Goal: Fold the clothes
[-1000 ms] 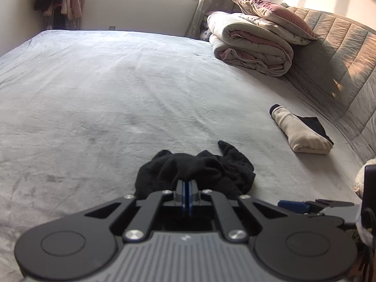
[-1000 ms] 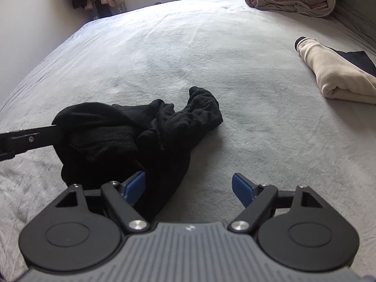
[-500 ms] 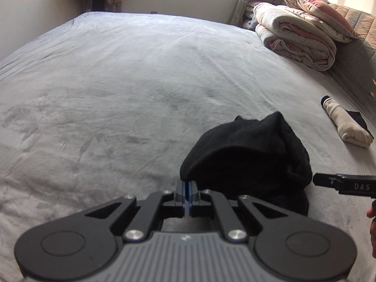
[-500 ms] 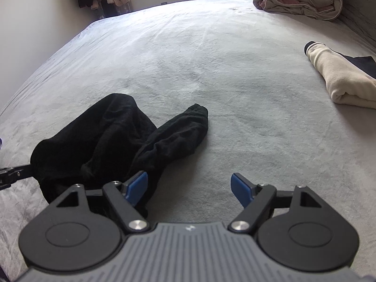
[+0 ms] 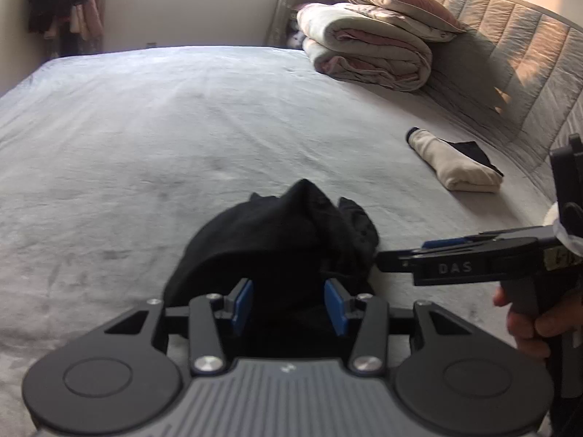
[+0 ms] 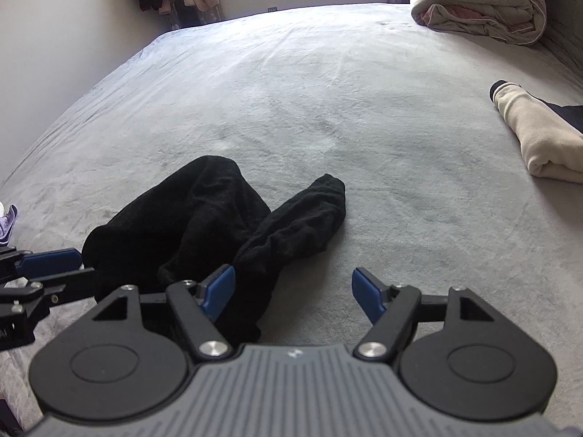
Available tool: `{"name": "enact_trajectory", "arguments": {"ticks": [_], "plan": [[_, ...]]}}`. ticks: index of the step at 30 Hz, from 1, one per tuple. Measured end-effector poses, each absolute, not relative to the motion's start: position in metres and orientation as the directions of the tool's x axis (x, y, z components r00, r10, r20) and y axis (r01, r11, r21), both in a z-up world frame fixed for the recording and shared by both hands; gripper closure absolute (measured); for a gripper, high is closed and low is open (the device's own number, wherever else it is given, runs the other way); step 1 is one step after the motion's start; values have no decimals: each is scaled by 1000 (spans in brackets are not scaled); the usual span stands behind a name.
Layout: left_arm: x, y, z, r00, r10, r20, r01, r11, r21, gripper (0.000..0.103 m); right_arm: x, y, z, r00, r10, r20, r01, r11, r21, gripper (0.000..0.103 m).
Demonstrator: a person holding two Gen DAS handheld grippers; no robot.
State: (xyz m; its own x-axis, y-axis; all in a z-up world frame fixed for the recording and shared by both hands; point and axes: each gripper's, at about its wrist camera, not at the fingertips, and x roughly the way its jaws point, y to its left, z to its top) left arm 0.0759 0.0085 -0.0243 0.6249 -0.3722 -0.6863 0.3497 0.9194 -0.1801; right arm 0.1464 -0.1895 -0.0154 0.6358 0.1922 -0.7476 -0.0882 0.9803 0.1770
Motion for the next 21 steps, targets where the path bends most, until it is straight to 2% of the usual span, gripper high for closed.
{"name": "enact_trajectory", "arguments": {"ticks": [7, 11, 13, 14, 16, 21], "plan": [[91, -26, -38, 567, -425, -705, 418, 887, -198, 58, 143, -204, -17, 634, 171, -754, -56, 983, 176, 29], [100, -34, -48, 548, -415, -726, 397, 893, -211, 62, 142, -208, -18, 632, 168, -757, -46, 983, 180, 29], [104, -35, -51, 552, -404, -729, 376, 901, -215, 71, 141, -208, -19, 630, 171, -758, -46, 982, 183, 29], [105, -34, -51, 556, -399, -729, 367, 905, -216, 83, 140, -208, -19, 629, 172, -758, -46, 982, 184, 29], [103, -29, -47, 580, -390, -715, 353, 912, -210, 98, 140, -208, -20, 627, 174, -759, -46, 981, 186, 29], [91, -14, -30, 652, -365, -665, 321, 927, -194, 99, 140, -206, -21, 624, 182, -760, -49, 980, 194, 29]]}}
